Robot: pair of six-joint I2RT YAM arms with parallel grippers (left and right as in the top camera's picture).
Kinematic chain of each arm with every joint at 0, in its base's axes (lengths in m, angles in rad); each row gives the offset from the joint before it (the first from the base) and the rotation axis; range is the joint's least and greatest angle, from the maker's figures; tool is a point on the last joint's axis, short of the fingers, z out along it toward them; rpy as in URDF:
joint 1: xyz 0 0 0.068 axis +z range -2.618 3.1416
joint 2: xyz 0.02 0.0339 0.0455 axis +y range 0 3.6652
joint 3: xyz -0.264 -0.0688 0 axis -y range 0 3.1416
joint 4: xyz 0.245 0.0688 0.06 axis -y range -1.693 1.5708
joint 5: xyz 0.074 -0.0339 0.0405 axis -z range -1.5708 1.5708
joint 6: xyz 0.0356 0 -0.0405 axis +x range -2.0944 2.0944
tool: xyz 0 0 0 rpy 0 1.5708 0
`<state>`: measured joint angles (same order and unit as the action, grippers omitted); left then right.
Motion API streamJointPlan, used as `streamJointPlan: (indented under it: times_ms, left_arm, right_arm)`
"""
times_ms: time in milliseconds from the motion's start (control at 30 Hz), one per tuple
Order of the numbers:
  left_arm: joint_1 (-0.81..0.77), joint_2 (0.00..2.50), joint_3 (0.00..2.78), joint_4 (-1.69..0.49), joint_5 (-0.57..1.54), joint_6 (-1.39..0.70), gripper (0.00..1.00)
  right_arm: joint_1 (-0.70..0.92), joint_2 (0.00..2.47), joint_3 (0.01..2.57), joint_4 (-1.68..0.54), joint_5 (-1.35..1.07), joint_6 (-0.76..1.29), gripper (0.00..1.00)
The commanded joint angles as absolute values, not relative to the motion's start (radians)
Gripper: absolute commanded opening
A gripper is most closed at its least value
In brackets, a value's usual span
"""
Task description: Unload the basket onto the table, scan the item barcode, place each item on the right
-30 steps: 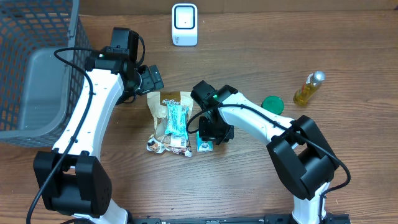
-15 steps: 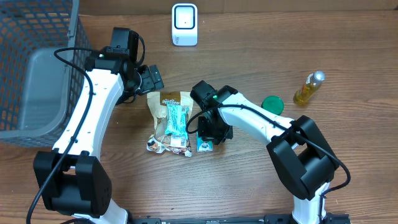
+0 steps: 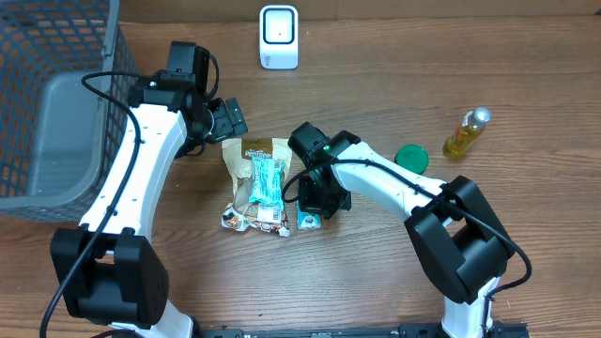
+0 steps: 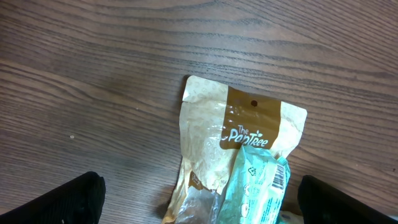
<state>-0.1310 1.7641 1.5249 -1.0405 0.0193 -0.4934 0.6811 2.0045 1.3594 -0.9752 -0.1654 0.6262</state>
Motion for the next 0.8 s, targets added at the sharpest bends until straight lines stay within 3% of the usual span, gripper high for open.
streamJointPlan:
  times_ms: [0, 267, 767]
  left_arm:
    - [-0.133, 1.766, 1.54, -1.039, 0.019, -0.482, 1.0]
    - [-0.133, 1.766, 1.54, -1.039, 0.019, -0.482, 1.0]
    - [-0.133, 1.766, 1.54, -1.039, 0.019, -0.482, 1.0]
  right_arm:
    - [0.681, 2.034, 1.319, -0.973, -0.181, 0.567, 0.04]
    - [0.627, 1.932, 1.32, -0.974, -0.368, 0.434, 0.04]
    - [0.488, 1.81, 1.319, -1.027, -0.974, 0.018, 0.04]
